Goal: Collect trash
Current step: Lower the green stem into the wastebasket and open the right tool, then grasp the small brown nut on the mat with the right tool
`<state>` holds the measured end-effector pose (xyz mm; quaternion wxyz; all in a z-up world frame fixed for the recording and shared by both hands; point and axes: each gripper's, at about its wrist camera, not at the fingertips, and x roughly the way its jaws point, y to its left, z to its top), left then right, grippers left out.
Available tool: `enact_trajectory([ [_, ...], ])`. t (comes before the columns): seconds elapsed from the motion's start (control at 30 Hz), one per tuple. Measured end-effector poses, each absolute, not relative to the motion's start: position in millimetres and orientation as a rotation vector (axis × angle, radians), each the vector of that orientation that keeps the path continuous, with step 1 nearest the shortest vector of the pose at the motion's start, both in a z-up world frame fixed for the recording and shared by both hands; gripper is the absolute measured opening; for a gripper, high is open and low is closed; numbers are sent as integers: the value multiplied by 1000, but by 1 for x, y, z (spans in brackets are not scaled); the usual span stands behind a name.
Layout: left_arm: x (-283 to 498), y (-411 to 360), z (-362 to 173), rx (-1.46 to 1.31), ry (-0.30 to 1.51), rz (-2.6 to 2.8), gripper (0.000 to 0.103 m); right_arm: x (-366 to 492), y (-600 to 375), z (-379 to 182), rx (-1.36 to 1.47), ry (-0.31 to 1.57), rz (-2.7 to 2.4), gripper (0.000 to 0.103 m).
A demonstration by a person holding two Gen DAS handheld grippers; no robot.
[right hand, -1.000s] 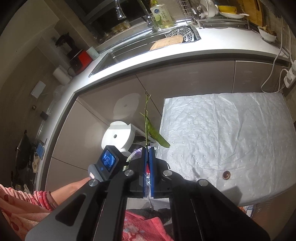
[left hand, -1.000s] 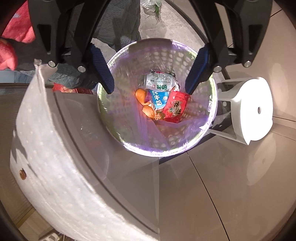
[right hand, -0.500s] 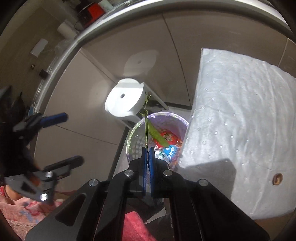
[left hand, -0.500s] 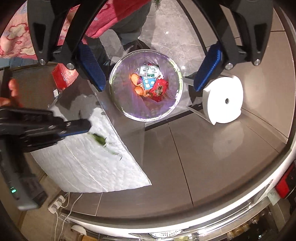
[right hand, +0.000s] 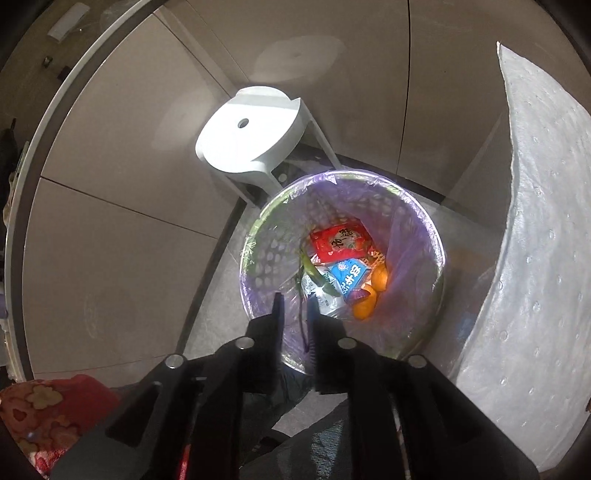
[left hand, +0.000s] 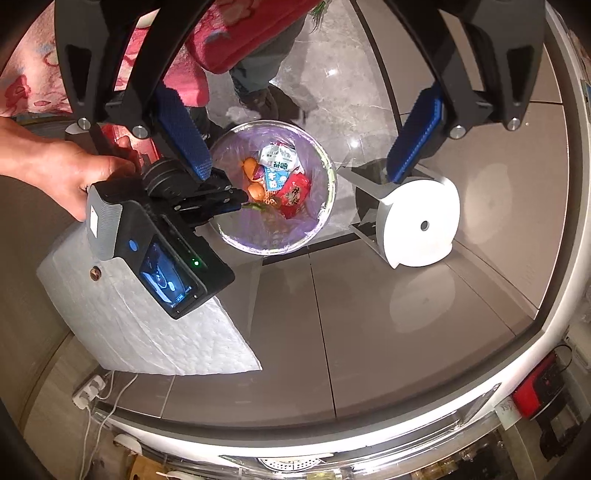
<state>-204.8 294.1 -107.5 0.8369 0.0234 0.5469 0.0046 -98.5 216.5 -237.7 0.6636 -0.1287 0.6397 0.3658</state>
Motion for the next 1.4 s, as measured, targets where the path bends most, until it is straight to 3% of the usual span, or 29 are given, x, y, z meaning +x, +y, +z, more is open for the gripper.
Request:
enact_trajectory([
  [0.1, -205, 294, -106, 41, 1153, 8, 92, -98, 214, -230, -277, 1421, 833, 44],
  [0.23, -199, 290, -105, 41, 1151, -2, 92, -89, 197, -207, -190, 1375, 822, 45],
  [0.5, -178, 259, -102, 72, 1146, -79, 92, -76, 74, -141, -49, 1158, 553, 59],
  [0.83, -135, 185, -102, 132, 1144, -197, 92, -62, -92, -174, 109, 1175, 179, 60],
  [1.03, -112, 142, -105, 156, 1146, -241, 92, -52, -96, -190, 57, 1198, 225, 59],
  [1.4, -92, 94, -118, 179, 1184, -269, 92, -36, -71, -203, -174, 1206, 343, 43],
])
